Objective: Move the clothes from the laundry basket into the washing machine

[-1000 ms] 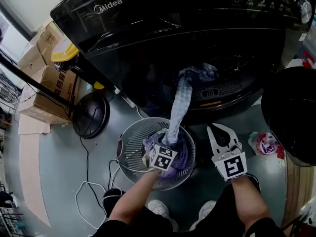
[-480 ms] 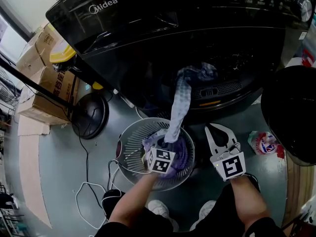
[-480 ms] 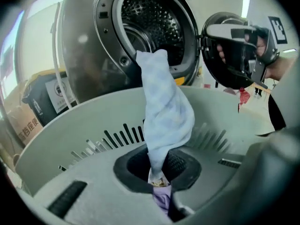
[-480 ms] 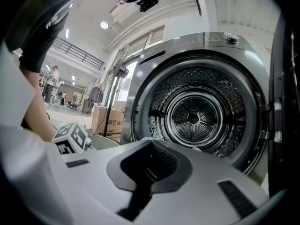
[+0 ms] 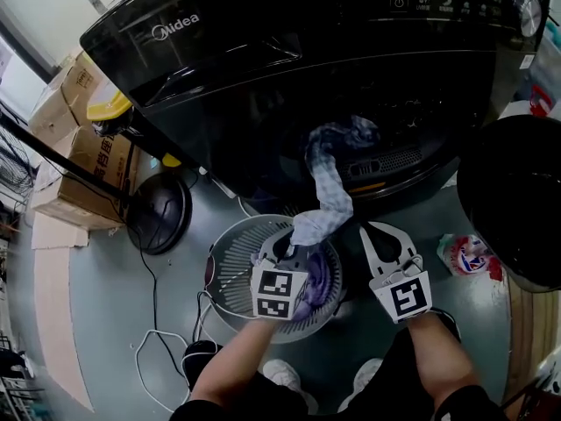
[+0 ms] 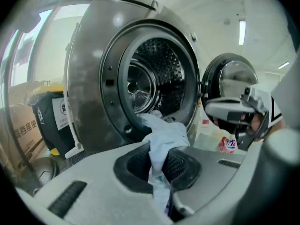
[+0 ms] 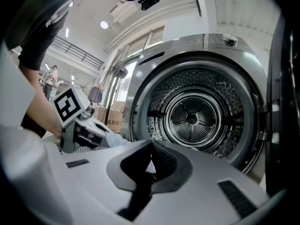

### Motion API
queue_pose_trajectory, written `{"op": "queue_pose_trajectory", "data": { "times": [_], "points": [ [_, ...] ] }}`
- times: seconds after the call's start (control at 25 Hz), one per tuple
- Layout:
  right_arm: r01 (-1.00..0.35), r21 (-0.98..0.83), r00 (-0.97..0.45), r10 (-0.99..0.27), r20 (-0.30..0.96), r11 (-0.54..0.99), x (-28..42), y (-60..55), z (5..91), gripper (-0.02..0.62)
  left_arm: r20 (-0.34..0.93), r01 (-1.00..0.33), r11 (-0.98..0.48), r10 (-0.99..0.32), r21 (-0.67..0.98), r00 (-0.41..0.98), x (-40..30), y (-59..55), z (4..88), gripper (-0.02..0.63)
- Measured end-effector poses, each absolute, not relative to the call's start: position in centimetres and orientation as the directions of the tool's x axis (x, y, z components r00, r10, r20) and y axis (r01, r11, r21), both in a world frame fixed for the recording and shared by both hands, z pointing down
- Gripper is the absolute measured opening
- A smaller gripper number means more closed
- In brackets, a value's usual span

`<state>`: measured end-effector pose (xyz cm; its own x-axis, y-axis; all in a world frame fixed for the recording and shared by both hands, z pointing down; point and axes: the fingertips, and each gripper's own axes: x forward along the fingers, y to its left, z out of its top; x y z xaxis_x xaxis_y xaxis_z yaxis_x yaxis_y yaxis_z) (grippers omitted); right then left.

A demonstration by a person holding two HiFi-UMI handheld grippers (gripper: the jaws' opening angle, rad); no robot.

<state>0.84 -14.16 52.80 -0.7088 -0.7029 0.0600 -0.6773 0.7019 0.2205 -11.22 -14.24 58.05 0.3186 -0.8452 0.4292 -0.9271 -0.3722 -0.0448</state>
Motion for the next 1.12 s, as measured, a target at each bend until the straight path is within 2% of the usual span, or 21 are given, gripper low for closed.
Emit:
{"op": "queue_pose_trajectory", "data": {
  "times": [0.32,0.72,0.84,1.04,1.08,1.12],
  "points": [
    [-0.706,0.217,-0.685,-0.728,0.034,0.674,2.4,-14.2,52.2,0.006,0.253,-0.920,-0.387,-0.897,-0.055,0.362,-7.4,-19.9,49.2,0.021],
    [-0.728,0.218,-0.659,-0.751,0.040,0.650,4.4,-14.0,51.7,0.006,0.068,-0.939,-0.338,-0.940,-0.061,0.334,-3.9,-29.7,42.0,0.021],
    [-0.735,0.214,-0.649,-0.759,0.054,0.644,4.9,-14.2,52.0,0.006,0.089,-0.951,-0.303,-0.950,-0.053,0.298,-4.2,-33.0,42.1,0.021],
    [-0.750,0.199,-0.634,-0.771,0.057,0.631,5.6,-14.4,52.1,0.006,0.259,-0.980,-0.198,-0.945,0.028,0.199,-6.1,-38.4,47.7,0.029],
    [-0.748,0.200,-0.635,-0.770,0.062,0.633,5.5,-14.3,52.2,0.006,0.311,-0.981,-0.191,-0.930,0.046,0.195,-6.4,-39.0,49.4,0.062],
    [-0.746,0.199,-0.637,-0.768,0.064,0.636,5.3,-14.3,52.1,0.006,0.367,-0.978,-0.200,-0.907,0.061,0.209,-6.5,-39.4,51.1,0.188]
  ]
}}
